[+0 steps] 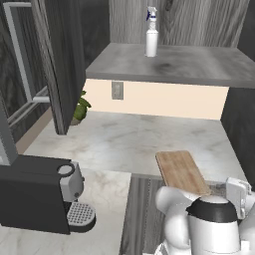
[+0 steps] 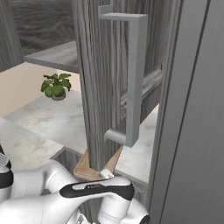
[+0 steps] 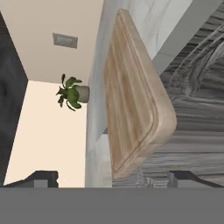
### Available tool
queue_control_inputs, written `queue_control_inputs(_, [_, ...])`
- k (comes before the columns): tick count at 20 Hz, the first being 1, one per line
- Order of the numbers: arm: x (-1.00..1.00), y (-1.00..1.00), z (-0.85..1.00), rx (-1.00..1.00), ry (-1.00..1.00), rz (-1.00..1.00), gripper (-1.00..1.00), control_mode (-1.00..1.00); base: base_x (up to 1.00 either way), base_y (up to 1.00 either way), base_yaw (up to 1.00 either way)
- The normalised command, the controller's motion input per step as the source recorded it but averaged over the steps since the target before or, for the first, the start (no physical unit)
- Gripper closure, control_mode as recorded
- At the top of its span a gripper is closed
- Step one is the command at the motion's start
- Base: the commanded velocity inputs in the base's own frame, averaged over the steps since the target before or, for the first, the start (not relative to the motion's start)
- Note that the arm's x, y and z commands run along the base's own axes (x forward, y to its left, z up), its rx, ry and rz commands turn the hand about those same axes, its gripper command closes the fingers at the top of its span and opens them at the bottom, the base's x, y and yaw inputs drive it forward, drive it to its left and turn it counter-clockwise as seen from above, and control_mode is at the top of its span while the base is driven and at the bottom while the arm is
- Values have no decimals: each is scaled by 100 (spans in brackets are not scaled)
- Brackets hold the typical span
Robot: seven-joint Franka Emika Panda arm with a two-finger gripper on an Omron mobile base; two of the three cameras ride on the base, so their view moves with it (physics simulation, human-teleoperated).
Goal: Move the cutting board and knife to the sink. Then move spray from the cabinet to the counter.
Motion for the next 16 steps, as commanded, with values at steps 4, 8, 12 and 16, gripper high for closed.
queue_control_inputs(4, [1, 1, -1, 0, 0, 0, -100, -100, 0, 0, 0])
queue_control_inputs(8, [17, 0, 0, 0, 0, 0, -100, -100, 0, 0, 0])
queue_control_inputs(12, [31, 0, -2, 2, 0, 0, -100, -100, 0, 0, 0])
queue_control_inputs(16, [17, 0, -22, 6, 6, 0, -100, -100, 0, 0, 0])
